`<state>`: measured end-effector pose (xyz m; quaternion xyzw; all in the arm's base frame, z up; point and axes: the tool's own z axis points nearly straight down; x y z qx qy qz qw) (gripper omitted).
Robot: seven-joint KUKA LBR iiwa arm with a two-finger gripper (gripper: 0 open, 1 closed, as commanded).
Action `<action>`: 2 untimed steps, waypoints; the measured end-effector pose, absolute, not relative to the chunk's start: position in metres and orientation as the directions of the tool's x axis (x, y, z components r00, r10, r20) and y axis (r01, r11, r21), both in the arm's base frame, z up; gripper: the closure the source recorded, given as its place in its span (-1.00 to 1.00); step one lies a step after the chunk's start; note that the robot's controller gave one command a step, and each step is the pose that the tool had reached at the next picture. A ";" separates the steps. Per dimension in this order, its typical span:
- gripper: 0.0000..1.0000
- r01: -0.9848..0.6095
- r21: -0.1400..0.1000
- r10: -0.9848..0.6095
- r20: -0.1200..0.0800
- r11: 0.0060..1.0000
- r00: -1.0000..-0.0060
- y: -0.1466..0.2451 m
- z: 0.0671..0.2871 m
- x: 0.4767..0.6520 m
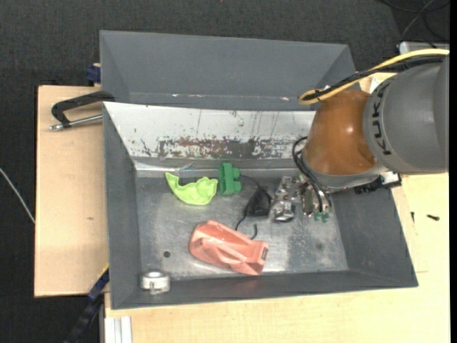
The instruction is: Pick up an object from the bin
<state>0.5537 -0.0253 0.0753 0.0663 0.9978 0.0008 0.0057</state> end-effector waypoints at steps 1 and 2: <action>1.00 0.138 0.001 0.138 0.002 0.990 -0.990 -0.023 0.122 0.548; 1.00 0.157 0.002 0.157 -0.011 0.988 -0.988 -0.022 0.155 0.556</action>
Offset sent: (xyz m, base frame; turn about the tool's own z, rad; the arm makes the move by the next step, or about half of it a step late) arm 0.0163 0.0080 0.0244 0.0878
